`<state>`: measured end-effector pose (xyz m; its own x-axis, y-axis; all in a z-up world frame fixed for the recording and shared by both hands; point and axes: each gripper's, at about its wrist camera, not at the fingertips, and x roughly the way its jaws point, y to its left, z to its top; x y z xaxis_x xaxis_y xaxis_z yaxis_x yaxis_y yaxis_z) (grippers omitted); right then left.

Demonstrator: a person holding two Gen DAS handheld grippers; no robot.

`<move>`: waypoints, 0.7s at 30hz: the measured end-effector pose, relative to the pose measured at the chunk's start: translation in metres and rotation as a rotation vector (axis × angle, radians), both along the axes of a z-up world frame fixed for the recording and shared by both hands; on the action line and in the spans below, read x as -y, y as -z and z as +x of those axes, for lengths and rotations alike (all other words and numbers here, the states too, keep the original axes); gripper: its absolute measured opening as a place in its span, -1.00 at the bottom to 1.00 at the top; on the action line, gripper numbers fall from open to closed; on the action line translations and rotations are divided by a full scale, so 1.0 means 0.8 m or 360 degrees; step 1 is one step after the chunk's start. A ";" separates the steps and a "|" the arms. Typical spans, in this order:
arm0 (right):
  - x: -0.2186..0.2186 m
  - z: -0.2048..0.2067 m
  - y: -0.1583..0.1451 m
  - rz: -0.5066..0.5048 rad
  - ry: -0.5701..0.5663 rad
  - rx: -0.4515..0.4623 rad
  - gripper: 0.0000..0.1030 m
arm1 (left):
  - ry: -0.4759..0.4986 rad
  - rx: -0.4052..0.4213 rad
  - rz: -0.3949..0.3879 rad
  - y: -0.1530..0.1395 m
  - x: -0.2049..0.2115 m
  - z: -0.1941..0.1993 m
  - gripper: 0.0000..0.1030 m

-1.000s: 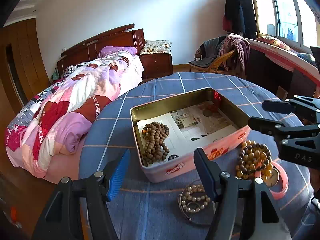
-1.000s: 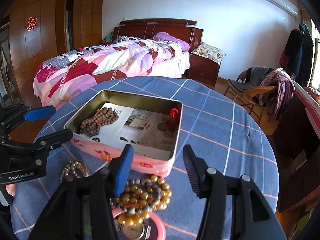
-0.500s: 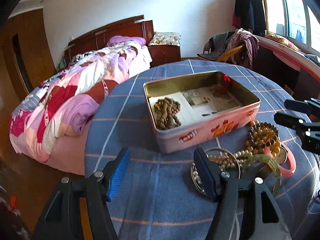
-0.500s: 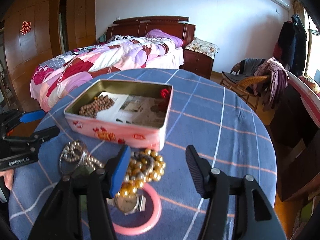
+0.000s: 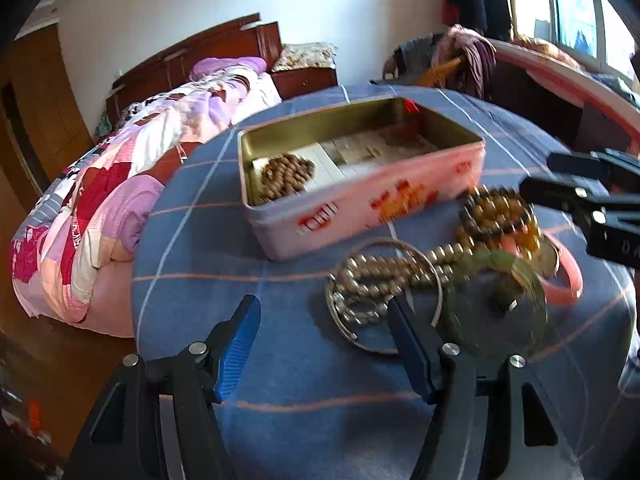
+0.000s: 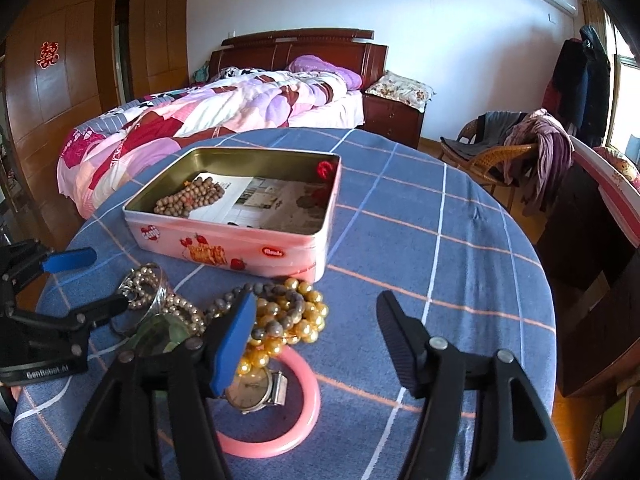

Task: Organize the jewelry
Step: 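Move the left tool to the silver bangle with pearls, then close the left tool on the silver bangle and lift it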

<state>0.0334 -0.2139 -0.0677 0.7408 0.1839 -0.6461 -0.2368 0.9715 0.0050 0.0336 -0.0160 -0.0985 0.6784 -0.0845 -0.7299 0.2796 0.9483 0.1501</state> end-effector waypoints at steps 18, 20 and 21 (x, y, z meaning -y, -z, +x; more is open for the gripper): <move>0.001 0.001 0.005 0.0002 0.0003 -0.0015 0.39 | -0.0004 -0.0041 -0.0037 0.007 -0.015 0.003 -0.73; 0.001 0.000 0.006 0.0001 0.0003 -0.0017 0.39 | 0.0023 -0.0046 -0.0031 0.007 -0.010 0.001 -0.85; 0.001 0.000 0.006 0.0001 0.0004 -0.0017 0.39 | 0.0039 -0.0043 -0.0022 0.006 -0.009 0.000 -0.85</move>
<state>0.0335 -0.2145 -0.0723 0.7342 0.1825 -0.6539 -0.2342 0.9722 0.0083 0.0340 -0.0087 -0.1035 0.6558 -0.1110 -0.7467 0.3066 0.9430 0.1291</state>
